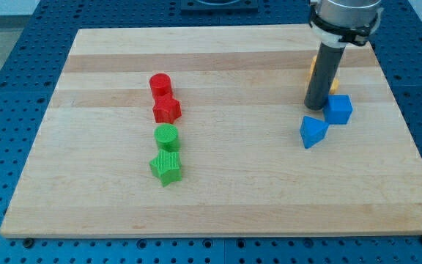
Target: Put the yellow hexagon vertically above the blue cube
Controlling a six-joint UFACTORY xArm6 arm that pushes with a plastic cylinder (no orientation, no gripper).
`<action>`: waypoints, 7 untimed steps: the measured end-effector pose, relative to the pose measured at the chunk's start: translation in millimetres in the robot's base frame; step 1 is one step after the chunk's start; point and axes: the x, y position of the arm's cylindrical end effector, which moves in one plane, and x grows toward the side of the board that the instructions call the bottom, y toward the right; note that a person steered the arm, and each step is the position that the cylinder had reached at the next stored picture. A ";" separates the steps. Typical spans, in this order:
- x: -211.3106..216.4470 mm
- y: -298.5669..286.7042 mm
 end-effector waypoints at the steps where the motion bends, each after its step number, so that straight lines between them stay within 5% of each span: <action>1: 0.0 0.0; 7: -28.4 -26.8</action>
